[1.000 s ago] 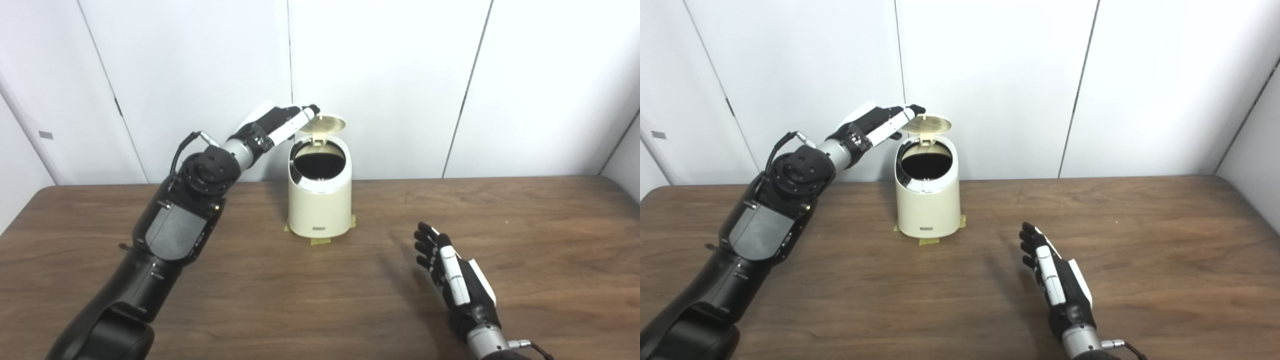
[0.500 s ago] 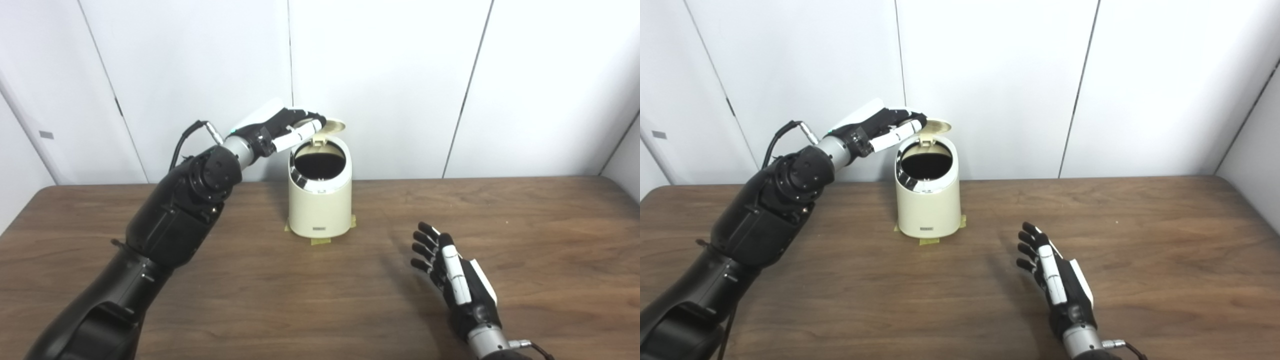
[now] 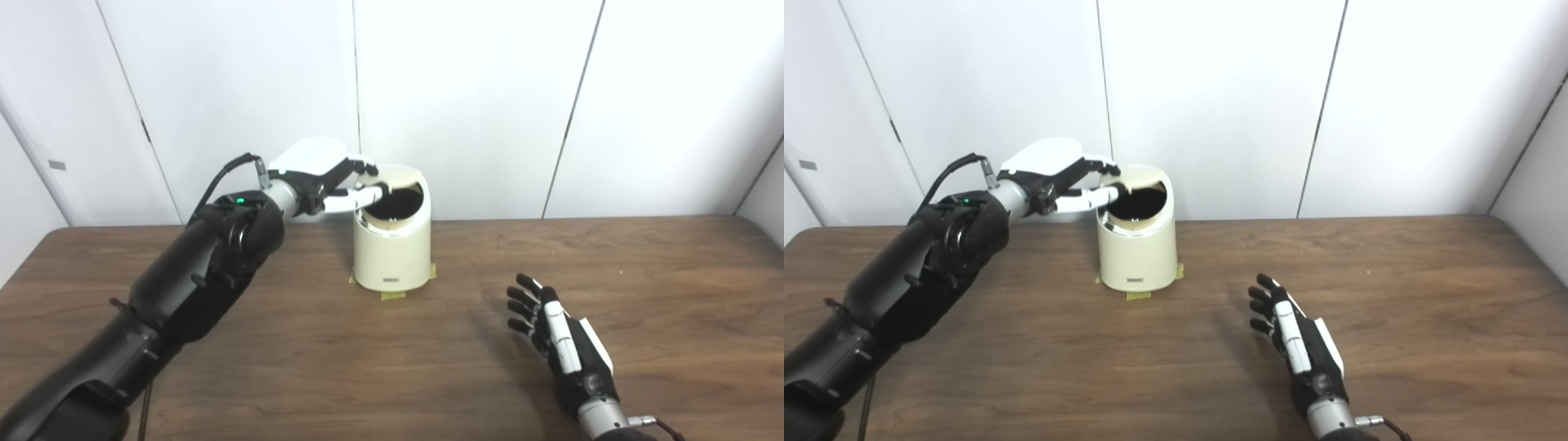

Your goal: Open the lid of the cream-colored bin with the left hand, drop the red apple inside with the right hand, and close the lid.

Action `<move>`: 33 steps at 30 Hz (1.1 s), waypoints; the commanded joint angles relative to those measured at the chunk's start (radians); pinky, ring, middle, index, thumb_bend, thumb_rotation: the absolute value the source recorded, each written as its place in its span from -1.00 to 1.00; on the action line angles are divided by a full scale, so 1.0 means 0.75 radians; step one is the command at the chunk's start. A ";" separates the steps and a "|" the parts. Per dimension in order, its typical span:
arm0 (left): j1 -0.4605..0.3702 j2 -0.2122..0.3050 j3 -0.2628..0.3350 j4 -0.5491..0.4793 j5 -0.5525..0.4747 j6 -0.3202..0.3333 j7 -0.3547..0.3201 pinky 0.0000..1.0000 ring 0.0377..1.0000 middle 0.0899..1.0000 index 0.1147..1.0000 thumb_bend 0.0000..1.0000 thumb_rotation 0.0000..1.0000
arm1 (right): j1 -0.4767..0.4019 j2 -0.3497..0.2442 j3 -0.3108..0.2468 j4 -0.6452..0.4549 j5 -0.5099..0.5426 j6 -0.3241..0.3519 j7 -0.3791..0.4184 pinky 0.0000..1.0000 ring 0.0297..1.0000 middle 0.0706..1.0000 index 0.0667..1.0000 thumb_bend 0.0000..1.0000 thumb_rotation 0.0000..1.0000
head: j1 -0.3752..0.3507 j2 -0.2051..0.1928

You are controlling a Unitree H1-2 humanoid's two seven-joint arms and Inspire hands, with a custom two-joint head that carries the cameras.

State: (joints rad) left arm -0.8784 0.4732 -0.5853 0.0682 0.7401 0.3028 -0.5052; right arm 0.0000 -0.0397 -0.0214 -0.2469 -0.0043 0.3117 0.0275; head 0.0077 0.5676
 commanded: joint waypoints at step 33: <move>0.079 -0.067 0.014 -0.094 0.531 -0.330 -0.025 1.00 0.83 0.71 0.64 -0.06 1.00 | -0.060 -0.015 0.031 -0.028 -0.088 0.045 0.003 0.59 0.73 0.64 0.79 -0.17 1.00 | -0.008 0.026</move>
State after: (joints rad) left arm -0.7895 0.4291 -0.5781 0.0242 1.1358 0.0788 -0.5266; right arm -0.0139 -0.0482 -0.0045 -0.2468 -0.0690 0.3479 0.0277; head 0.0015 0.5860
